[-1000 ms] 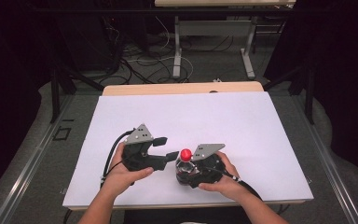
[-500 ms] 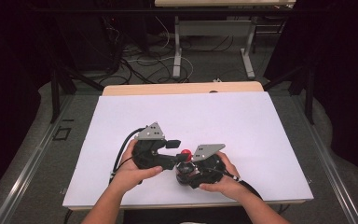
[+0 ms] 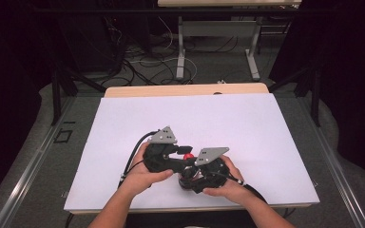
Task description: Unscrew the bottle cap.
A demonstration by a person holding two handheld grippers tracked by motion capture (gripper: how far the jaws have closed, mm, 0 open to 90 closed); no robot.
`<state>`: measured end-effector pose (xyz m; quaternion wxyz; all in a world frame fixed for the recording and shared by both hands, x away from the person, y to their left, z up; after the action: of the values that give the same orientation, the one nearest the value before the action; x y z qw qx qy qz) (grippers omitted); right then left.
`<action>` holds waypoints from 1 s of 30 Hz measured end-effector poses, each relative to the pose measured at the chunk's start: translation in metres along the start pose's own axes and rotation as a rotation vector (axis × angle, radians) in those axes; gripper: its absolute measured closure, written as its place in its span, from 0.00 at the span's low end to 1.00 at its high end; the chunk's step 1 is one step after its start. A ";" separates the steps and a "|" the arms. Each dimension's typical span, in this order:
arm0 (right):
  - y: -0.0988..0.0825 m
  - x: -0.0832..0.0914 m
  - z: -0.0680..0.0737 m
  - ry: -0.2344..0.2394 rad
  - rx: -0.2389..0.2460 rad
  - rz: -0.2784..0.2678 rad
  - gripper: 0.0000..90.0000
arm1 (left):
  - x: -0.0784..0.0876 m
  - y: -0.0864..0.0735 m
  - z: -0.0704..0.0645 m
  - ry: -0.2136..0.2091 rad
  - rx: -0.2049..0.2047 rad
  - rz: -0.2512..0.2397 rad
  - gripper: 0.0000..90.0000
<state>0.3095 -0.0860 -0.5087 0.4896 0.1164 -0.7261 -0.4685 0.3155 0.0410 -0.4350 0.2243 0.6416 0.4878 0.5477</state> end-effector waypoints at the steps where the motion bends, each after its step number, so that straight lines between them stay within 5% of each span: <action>1: 0.000 0.000 0.001 0.002 -0.001 0.000 0.33 | -0.001 0.000 0.000 -0.005 -0.013 0.002 0.64; 6: 0.000 0.000 0.001 0.007 0.005 0.004 0.33 | -0.001 -0.001 -0.001 0.007 -0.030 0.005 0.67; 14: 0.001 0.000 0.002 0.007 -0.012 -0.002 0.33 | -0.001 -0.001 -0.007 0.069 0.005 -0.011 0.68; 18: 0.001 0.001 0.001 -0.012 -0.031 0.002 0.33 | -0.003 0.001 -0.010 0.130 0.033 -0.037 0.68; 19: 0.002 0.001 0.001 -0.019 -0.032 0.003 0.33 | -0.005 0.002 -0.013 0.181 0.039 -0.043 0.68; 26: 0.003 0.001 0.001 -0.082 -0.077 0.000 0.33 | -0.009 0.005 -0.017 0.277 0.083 -0.066 0.68; 30: 0.003 0.002 0.002 -0.140 -0.074 0.008 0.33 | -0.012 0.006 -0.018 0.364 0.159 -0.104 0.68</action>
<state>0.3082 -0.0844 -0.5052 0.4433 0.0623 -0.7412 -0.5002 0.3016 0.0236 -0.4303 0.1091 0.5218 0.5945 0.6020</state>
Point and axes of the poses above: each handheld gripper's, and its own axes: x roughly backward along the jaws, y roughly out of its top, z roughly to its left, the point moved 4 cm from there along -x, roughly forward along the jaws, and after that the axes turned 11 degrees about -y, right-handed, at the moved point
